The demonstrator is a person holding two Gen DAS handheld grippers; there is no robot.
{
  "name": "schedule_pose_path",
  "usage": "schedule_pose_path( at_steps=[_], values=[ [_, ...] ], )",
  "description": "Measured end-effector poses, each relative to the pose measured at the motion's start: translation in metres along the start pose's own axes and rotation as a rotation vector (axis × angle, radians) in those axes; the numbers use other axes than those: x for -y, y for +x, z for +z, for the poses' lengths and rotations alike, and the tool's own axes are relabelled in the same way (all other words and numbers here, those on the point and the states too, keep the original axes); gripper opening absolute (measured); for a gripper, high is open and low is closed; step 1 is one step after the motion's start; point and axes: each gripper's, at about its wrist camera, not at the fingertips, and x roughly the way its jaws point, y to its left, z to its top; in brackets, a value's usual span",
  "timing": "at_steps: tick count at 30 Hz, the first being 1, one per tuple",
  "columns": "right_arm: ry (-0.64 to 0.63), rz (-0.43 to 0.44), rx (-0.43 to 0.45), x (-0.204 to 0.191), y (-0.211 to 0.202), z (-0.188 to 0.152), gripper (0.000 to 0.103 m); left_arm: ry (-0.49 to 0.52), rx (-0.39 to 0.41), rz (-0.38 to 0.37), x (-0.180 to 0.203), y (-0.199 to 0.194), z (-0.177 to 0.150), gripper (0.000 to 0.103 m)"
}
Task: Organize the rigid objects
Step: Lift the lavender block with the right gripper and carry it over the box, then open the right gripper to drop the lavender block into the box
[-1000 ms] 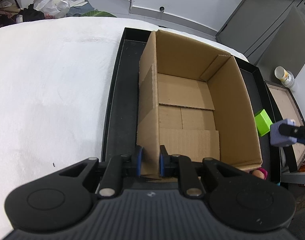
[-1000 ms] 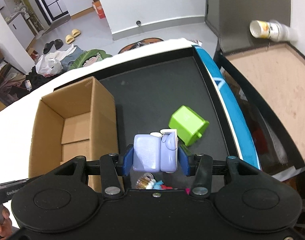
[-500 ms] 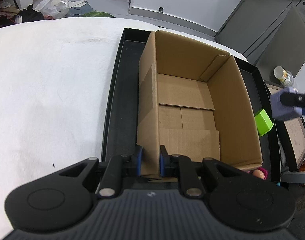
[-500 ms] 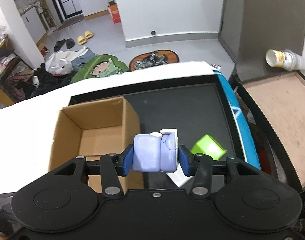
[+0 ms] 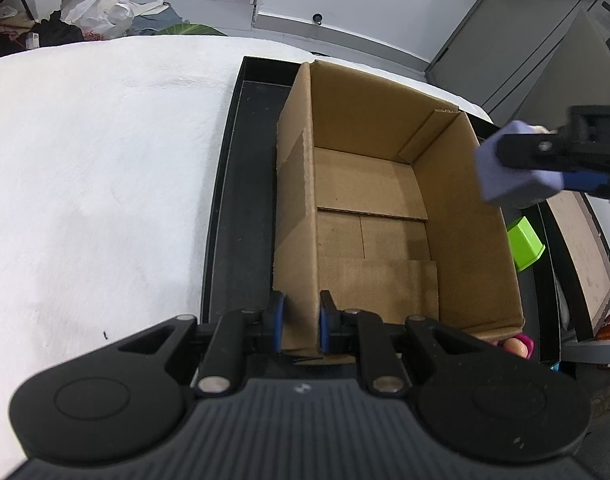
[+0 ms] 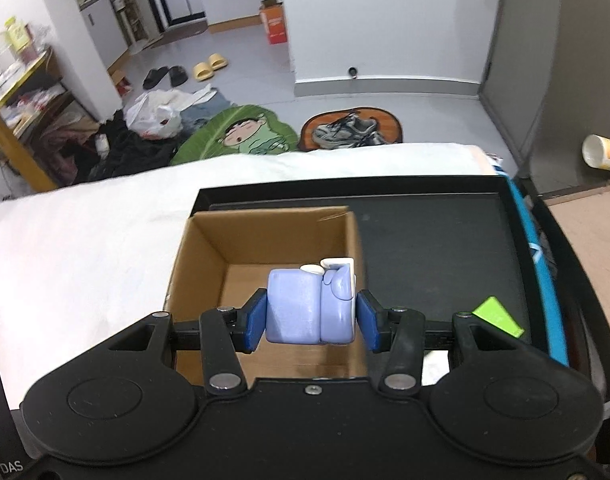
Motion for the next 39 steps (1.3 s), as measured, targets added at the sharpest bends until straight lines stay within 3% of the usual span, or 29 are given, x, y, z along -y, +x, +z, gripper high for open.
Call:
schedule_pose_path(
  at_steps=[5,21,33,39],
  values=[
    [-0.053,0.006,-0.009,-0.021,0.010,0.003,0.046,0.034,0.020,0.015,0.004,0.002,-0.003,0.016],
    [-0.058,0.116,-0.082,-0.042,0.053,-0.007,0.046,-0.004,0.007,-0.015,-0.003,0.003,-0.002,0.017],
    [-0.101,0.106,-0.078,-0.044,0.079,-0.004,0.047,-0.022,-0.015,-0.020,-0.007,0.006,0.004,0.017],
    [-0.080,0.121,-0.053,-0.039,0.073,0.000,0.057,-0.023,-0.017,-0.019,-0.009,0.009,0.006,0.017]
  ],
)
